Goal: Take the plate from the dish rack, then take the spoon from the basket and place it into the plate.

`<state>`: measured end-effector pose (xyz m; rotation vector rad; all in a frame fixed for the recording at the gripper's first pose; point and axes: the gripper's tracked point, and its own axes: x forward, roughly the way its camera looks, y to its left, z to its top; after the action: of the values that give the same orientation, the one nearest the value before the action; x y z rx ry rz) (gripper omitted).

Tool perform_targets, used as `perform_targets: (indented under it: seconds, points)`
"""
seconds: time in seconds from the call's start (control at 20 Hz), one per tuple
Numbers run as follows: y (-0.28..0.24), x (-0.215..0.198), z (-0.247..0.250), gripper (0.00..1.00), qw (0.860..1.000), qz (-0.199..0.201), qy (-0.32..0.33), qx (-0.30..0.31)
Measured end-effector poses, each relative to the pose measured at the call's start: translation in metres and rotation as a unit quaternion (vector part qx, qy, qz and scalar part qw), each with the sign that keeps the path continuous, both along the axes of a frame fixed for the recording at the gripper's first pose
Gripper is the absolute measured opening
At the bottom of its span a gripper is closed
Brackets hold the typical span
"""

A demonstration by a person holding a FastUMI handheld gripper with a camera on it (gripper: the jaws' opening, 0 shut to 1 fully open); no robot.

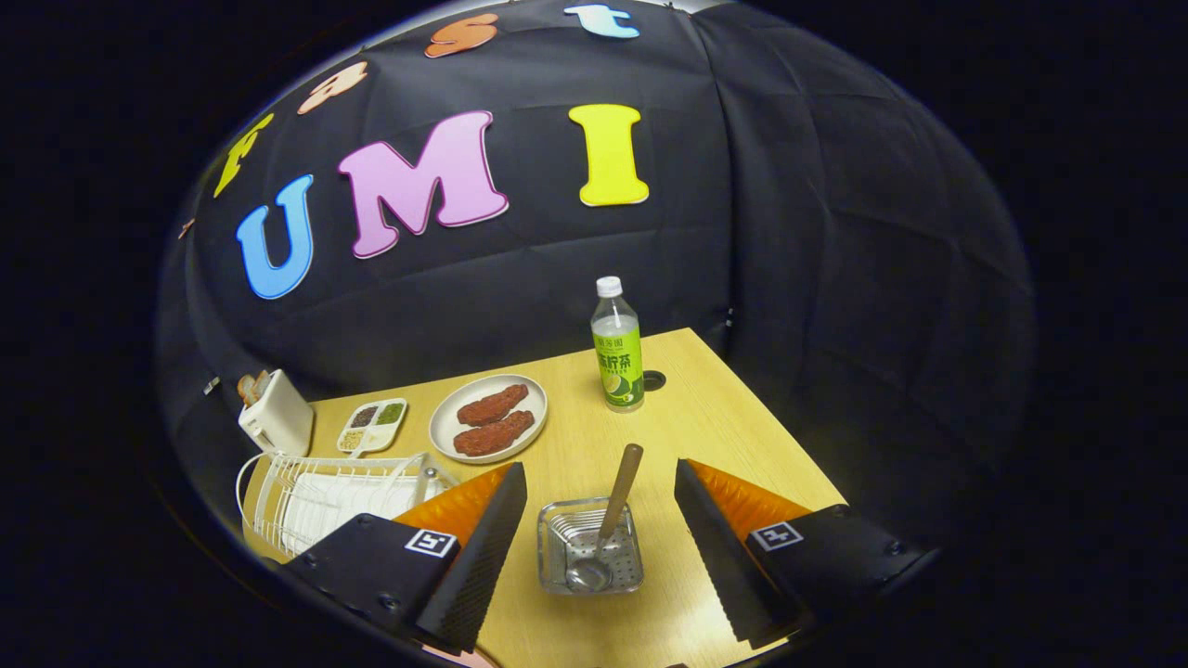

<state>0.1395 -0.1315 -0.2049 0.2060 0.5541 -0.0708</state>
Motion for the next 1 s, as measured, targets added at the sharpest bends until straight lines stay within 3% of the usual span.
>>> perform_targets:
  seconds: [0.2, 0.25, 0.4, 0.7, 1.0]
  points:
    - [-0.006, 0.033, -0.048, 0.96, 0.999, -0.003, 0.038, 0.032]
    - [-0.007, 0.036, -0.060, 0.88, 0.998, -0.004, 0.053, 0.036]
    - [-0.002, 0.040, -0.077, 0.77, 0.996, -0.001, 0.076, 0.054]
    - [0.001, 0.040, -0.082, 0.23, 0.996, 0.016, 0.076, 0.041]
    - [0.006, 0.041, -0.042, 0.13, 0.998, 0.027, 0.027, 0.059]
